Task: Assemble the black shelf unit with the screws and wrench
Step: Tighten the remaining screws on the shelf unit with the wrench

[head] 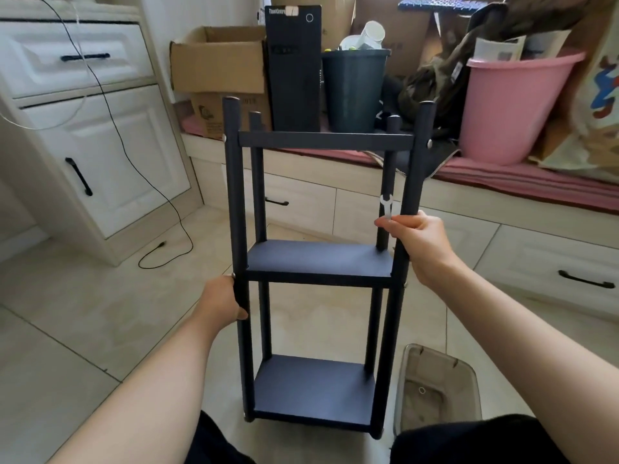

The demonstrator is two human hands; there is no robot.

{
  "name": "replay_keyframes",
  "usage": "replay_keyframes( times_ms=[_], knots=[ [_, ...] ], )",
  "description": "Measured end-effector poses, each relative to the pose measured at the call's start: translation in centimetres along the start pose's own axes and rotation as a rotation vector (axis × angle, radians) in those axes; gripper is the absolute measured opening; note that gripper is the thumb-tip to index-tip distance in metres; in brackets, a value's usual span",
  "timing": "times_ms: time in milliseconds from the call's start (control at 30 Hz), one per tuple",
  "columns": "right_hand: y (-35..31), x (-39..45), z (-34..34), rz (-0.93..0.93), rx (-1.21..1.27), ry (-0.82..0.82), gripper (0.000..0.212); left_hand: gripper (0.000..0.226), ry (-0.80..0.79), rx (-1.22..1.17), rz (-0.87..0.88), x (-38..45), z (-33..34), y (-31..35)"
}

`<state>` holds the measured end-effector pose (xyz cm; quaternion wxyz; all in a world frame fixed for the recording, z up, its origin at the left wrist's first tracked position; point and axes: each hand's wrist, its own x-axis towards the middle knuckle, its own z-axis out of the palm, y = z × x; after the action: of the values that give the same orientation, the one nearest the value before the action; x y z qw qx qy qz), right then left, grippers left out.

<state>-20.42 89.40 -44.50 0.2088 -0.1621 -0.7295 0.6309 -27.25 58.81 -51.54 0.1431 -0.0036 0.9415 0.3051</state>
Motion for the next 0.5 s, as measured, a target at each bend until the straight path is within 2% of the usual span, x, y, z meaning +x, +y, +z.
replay_keyframes(
  times_ms=[100,167,267,500],
  knots=[
    [-0.4,-0.4,0.1,-0.018,0.046,-0.025,0.025,0.05,-0.006,0.007,0.004,0.2,0.1,0.1],
    [-0.8,-0.5,0.2,-0.028,0.051,-0.028,0.028,0.043,0.007,0.011,0.004,0.3,0.4,0.6],
    [-1.3,-0.5,0.2,-0.02,0.077,-0.004,0.026,0.031,0.023,-0.072,-0.006,0.5,1.0,1.3],
    [-2.3,-0.9,1.0,-0.022,0.11,0.04,0.02,0.036,0.018,-0.232,-0.046,1.6,1.8,1.8]
  ],
)
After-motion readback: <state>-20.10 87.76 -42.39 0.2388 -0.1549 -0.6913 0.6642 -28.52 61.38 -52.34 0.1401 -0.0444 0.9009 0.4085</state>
